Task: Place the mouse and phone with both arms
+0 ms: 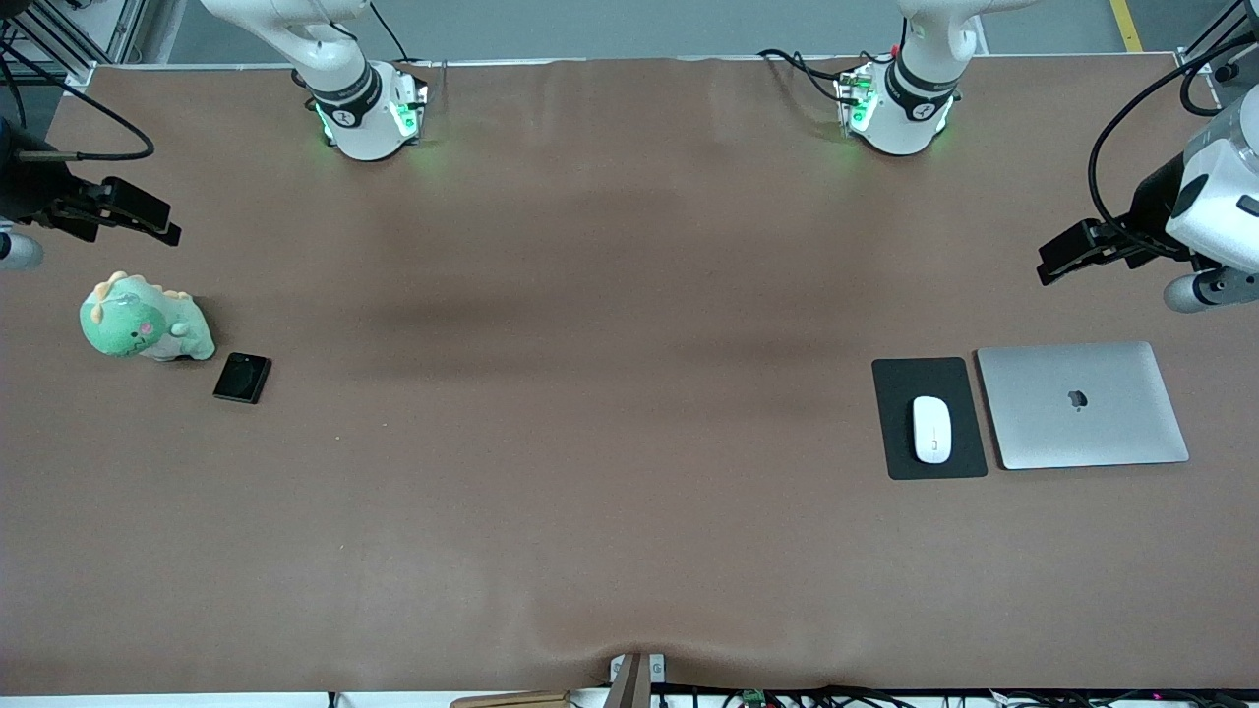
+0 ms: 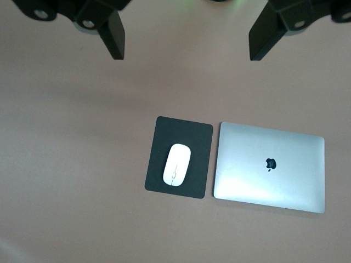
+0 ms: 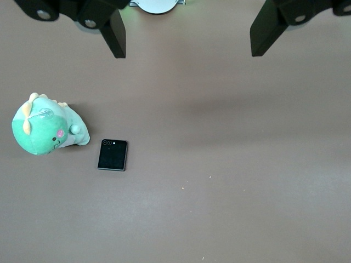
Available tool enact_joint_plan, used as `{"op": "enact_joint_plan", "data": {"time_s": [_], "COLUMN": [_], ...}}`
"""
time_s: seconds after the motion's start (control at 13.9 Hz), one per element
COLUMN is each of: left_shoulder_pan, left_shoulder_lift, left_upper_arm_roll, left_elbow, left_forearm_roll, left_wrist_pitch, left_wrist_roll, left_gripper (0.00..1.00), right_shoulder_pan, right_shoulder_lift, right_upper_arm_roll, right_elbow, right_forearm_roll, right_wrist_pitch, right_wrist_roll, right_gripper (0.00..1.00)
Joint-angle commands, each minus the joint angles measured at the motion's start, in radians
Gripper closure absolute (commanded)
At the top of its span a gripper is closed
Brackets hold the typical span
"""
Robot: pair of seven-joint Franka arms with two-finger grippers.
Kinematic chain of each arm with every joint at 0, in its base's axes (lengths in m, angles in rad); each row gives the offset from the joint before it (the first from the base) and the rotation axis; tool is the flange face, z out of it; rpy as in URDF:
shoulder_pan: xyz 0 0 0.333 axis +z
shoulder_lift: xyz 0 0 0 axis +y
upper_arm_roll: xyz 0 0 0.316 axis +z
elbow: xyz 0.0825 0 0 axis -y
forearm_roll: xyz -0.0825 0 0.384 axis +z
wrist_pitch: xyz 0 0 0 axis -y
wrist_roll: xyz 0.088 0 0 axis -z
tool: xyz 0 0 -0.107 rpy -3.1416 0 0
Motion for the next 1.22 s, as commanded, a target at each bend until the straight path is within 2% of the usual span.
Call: {"op": "enact_joint_plan", "data": {"time_s": [0.0, 0.43, 0.65, 0.94, 1.15], "left_shoulder_pan": [0.008, -0.020, -0.154, -0.276, -0.268], "left_shoulder_lift": [-0.040, -0.069, -0.102, -0.118, -0.113], "left_upper_arm_roll": [-0.002, 0.013, 0.152, 0.275, 0.271], "left_elbow": [-0.006, -0.026, -0.072, -0.083, -0.077], "left_forearm_roll": [-0.004, -0.003, -0.003, -0.001, 0.000], "left_wrist_pitch": [-0.015, -0.030, -0.024, -0.021, -0.015], "left_wrist_roll": [-0.003, 0.008, 0.012, 0.014, 0.014], "left_gripper": [0.00, 0.00, 0.00, 0.00, 0.00], "right_shoulder_pan": [0.007, 0.017, 0.016, 0.020, 0.020], "right_shoulder_lift": [-0.020, -0.020, -0.020, -0.019, -0.020], "right_upper_arm_roll": [-0.004, -0.004, -0.010, -0.006, -0.009], "right_elbow": [0.002, 0.030, 0.030, 0.026, 0.028], "right_forearm_roll": [0.010, 0.009, -0.005, -0.025, -0.031], "right_wrist_pitch": [-0.002, -0.007, -0.015, -0.025, -0.053], "right_wrist_roll": [-0.009, -0.009, -0.009, -0.008, -0.008], "right_gripper": [0.00, 0.00, 0.00, 0.00, 0.00]}}
